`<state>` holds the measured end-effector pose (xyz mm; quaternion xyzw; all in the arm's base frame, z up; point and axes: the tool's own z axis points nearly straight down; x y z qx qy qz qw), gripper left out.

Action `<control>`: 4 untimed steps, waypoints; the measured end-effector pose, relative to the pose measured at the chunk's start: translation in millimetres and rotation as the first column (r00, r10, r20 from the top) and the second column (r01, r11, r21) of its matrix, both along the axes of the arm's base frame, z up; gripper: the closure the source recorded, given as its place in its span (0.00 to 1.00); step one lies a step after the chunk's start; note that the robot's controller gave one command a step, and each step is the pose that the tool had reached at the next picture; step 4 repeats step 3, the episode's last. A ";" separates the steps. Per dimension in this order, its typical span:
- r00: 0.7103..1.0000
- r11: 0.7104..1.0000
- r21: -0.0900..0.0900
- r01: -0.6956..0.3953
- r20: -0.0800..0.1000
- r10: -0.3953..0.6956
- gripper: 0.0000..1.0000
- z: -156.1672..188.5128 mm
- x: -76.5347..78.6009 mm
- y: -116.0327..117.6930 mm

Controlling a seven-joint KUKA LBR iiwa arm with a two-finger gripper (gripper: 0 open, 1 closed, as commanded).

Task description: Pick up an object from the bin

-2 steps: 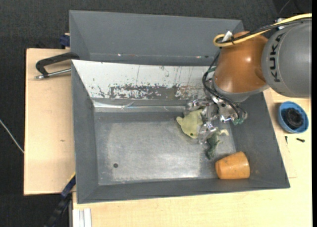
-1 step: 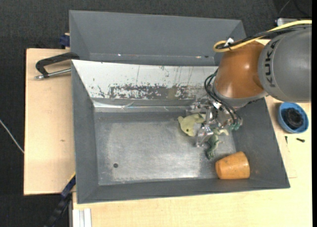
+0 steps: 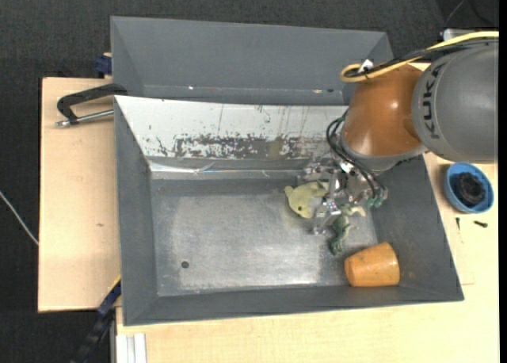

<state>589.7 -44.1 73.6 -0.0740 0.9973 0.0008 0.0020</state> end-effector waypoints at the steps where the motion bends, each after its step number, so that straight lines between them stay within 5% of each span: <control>1: 1.000 1.000 0.000 0.001 0.007 -0.001 1.00 1.6 1.8 -0.1; 2: 1.000 1.000 -0.002 0.002 0.012 -0.002 1.00 99.2 5.3 0.6; 4: 1.000 1.000 -0.001 0.003 0.007 -0.003 1.00 121.5 7.6 1.4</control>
Offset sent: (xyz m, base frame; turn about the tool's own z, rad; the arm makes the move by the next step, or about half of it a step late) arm 0.0000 0.0000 0.0000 0.0000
